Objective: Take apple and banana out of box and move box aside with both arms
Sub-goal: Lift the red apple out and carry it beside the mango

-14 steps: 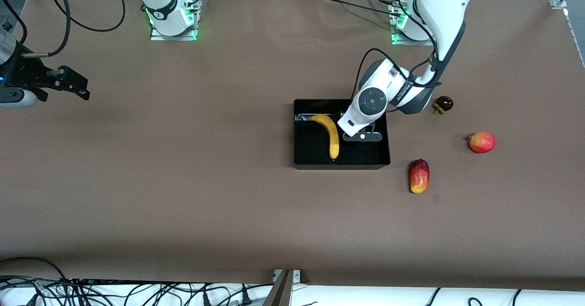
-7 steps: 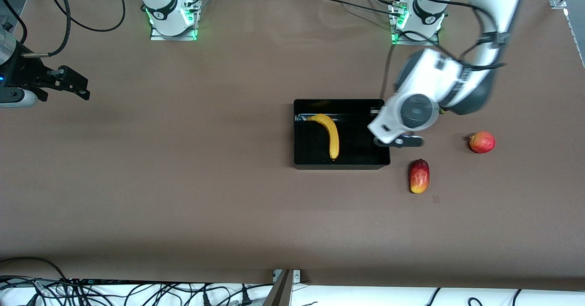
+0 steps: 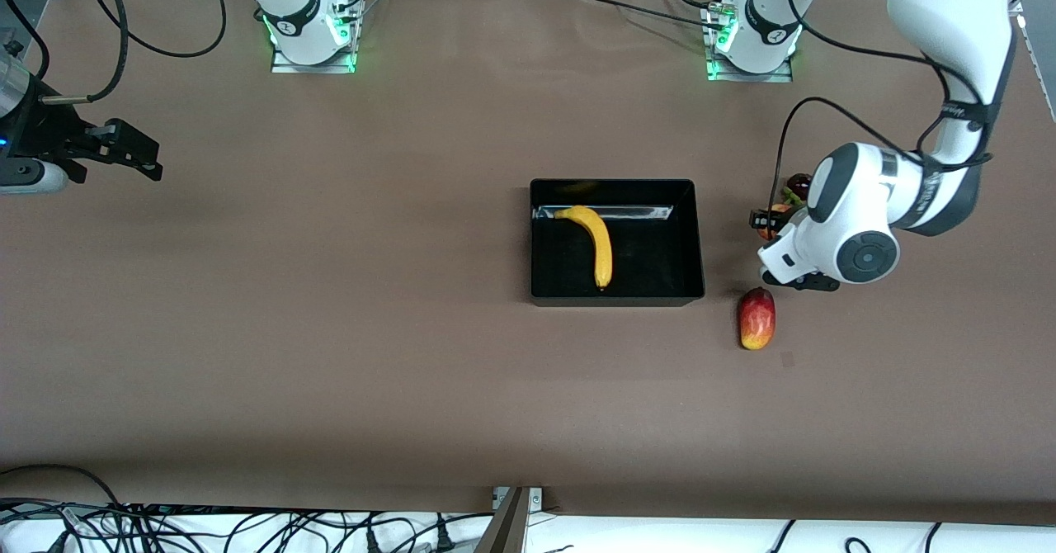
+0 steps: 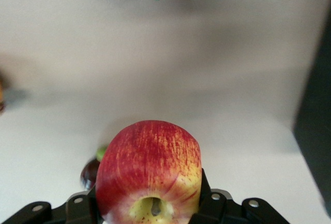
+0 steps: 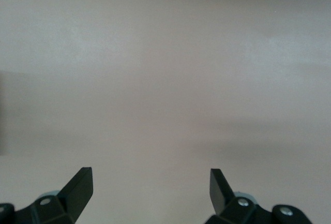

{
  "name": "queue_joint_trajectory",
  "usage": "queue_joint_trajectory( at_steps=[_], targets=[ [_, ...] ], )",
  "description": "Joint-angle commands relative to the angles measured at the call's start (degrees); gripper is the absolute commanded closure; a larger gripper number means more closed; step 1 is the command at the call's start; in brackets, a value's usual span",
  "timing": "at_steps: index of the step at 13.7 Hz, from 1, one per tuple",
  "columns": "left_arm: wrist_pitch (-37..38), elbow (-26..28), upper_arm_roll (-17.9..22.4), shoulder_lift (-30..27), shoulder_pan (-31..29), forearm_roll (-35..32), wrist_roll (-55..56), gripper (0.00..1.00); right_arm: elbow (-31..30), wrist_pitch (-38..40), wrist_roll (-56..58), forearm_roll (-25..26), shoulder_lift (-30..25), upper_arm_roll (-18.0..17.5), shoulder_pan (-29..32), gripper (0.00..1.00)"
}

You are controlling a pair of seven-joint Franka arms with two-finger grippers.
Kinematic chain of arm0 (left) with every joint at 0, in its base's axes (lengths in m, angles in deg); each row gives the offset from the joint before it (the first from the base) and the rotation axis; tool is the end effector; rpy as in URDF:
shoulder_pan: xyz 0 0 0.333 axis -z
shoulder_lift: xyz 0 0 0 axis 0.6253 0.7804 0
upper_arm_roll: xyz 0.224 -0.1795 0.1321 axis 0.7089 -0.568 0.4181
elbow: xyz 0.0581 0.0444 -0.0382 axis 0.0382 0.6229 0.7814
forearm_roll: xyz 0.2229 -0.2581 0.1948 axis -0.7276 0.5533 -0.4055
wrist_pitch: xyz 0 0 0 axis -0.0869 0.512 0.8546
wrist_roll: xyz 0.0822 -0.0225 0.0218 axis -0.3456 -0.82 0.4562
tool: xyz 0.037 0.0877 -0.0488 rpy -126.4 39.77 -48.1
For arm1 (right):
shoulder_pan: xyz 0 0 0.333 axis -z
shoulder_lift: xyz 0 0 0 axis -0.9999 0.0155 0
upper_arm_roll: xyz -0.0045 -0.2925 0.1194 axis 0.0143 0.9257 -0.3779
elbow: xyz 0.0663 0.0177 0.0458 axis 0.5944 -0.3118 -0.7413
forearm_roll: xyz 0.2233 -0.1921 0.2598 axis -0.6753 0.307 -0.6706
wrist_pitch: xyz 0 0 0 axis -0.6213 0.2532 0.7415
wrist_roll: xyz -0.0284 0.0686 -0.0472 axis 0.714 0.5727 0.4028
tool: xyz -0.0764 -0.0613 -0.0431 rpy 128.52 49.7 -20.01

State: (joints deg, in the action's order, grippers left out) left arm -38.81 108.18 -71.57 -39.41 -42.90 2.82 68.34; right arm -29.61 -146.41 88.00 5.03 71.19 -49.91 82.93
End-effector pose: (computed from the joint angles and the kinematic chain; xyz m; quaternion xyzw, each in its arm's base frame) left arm 0.5610 -0.0661 0.2332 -0.9672 0.0510 0.2455 0.0408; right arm 0.5748 0.0277 0.6122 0.9995 0.0285 0.0045 0.0132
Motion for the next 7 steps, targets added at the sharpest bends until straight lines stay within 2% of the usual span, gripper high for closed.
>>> queue_joint_trajectory(
  at_steps=[1, 2, 3, 5, 7],
  targets=[
    [-12.67, 9.95, -0.86, -1.88, -1.61, -1.75, -1.62, 0.75, 0.73, 0.82, -0.23, 0.25, 0.03, -0.46, 0.20, 0.00],
    [-14.54, 11.20, -0.86, -1.79, -1.61, -1.84, -1.62, 0.73, 0.73, 0.73, -0.23, 0.16, 0.03, -0.46, 0.20, 0.00],
    [-14.64, 11.21, -0.86, -1.70, -1.61, -1.84, -1.70, 0.58, 0.82, 0.65, -0.23, 0.16, 0.03, -0.46, 0.20, 0.00],
    [-14.56, 10.77, -1.04, -1.79, -1.52, -1.93, -1.70, 0.00, 0.82, 0.64, -0.15, 0.25, 0.03, -0.46, 0.20, 0.00],
    [-12.29, 9.99, -1.39, -2.92, -1.35, -1.84, -1.70, 0.00, 0.82, 0.56, -0.15, 0.16, 0.03, -0.46, 0.20, 0.00]
  ],
)
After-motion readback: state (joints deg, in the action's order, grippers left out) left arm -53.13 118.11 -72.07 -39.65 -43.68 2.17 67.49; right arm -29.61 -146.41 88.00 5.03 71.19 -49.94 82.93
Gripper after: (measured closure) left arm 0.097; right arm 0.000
